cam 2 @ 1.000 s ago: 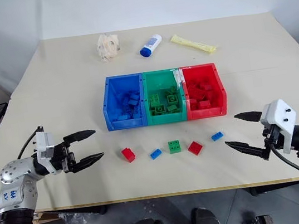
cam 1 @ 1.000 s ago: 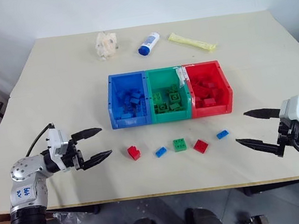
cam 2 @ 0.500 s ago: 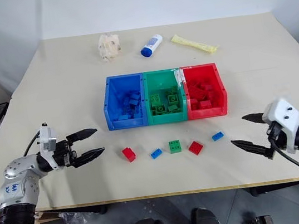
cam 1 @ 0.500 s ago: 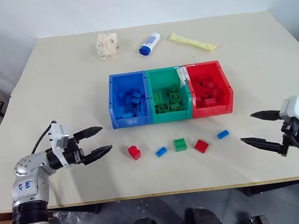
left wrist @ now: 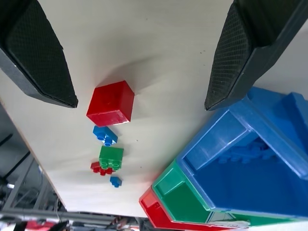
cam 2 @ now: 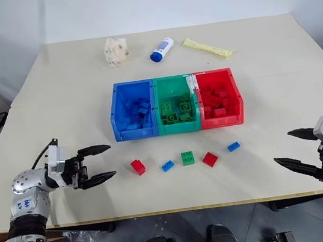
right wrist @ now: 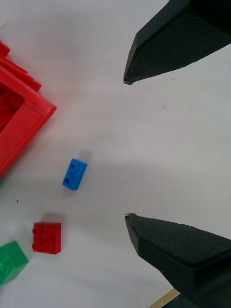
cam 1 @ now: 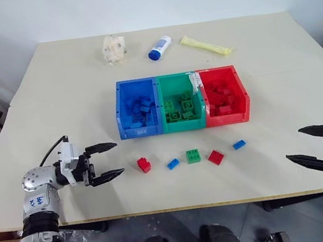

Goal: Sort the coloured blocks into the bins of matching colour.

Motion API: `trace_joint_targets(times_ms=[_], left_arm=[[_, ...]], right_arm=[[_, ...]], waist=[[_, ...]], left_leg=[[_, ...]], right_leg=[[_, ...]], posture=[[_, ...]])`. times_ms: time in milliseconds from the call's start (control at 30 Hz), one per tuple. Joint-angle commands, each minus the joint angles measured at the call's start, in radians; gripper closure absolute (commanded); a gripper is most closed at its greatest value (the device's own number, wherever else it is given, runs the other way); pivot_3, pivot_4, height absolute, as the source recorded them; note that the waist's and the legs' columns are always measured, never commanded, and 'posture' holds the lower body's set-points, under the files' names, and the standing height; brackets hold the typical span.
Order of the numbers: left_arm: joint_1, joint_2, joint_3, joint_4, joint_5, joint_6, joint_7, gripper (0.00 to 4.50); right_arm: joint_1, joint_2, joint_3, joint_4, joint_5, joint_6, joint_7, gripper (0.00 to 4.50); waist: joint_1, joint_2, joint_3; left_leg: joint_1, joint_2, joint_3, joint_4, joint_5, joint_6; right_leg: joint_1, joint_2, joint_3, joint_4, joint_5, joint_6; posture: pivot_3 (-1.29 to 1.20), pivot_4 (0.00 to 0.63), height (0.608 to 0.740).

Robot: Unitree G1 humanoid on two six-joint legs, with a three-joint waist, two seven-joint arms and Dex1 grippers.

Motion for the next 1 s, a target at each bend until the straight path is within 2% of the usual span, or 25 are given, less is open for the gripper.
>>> trace_joint_targets(times_ms=[33,267,400,733,867,1000], left_arm=[[0.011,0.007,-0.005,-0.018,-0.012,-0.024,-0.072,0.02],[0.09,0.019,-0.018,-0.146,-0.057,0.002,-0.085,0.02],[0.163,0.026,-0.025,-0.267,-0.099,0.049,-0.076,0.02],[0.228,0.04,-0.014,-0.374,-0.121,0.099,-0.035,0.02],[0.228,0.035,-0.014,-0.383,-0.122,0.109,-0.029,0.0],[0.221,0.028,-0.018,-0.371,-0.117,0.105,-0.031,0.0]], right_arm=[[-0.047,-0.043,0.073,-0.048,0.001,0.025,0.0,0.0],[-0.246,-0.055,0.328,0.046,-0.059,0.0,0.017,0.0],[-0.432,-0.006,0.51,0.211,-0.138,-0.07,0.052,0.0],[-0.609,0.092,0.67,0.461,-0.245,-0.194,0.085,0.0],[-0.63,0.115,0.685,0.488,-0.249,-0.182,0.091,0.84],[-0.622,0.12,0.678,0.474,-0.25,-0.184,0.084,2.17]], waist=[[-0.001,0.0,0.0],[-0.004,0.0,0.0],[-0.006,0.0,0.0],[-0.007,0.0,0.0],[-0.013,0.0,0.0],[-0.013,0.0,0.0]], left_leg=[[0.0,0.0,0.0,0.0,0.0,0.0],[0.0,0.001,-0.001,0.001,0.0,-0.001],[0.0,0.0,-0.001,0.001,0.0,-0.001],[-0.001,0.0,-0.003,0.002,0.0,-0.001],[-0.001,0.0,-0.003,0.002,0.0,-0.001],[-0.001,0.0,-0.003,0.002,-0.001,-0.001]], right_leg=[[0.0,0.0,0.0,0.0,0.0,0.0],[0.0,0.0,0.0,0.0,0.0,0.0],[0.0,-0.001,0.001,0.0,0.0,0.0],[0.0,0.0,-0.001,0.0,0.0,0.0],[0.0,0.0,-0.002,0.001,0.0,0.0],[0.0,0.0,-0.002,0.001,0.0,0.0]], posture=[[0.0,0.15,0.74],[0.0,0.15,0.74],[0.0,0.15,0.74],[0.0,0.15,0.74],[0.0,0.15,0.74],[0.0,0.15,0.74]])
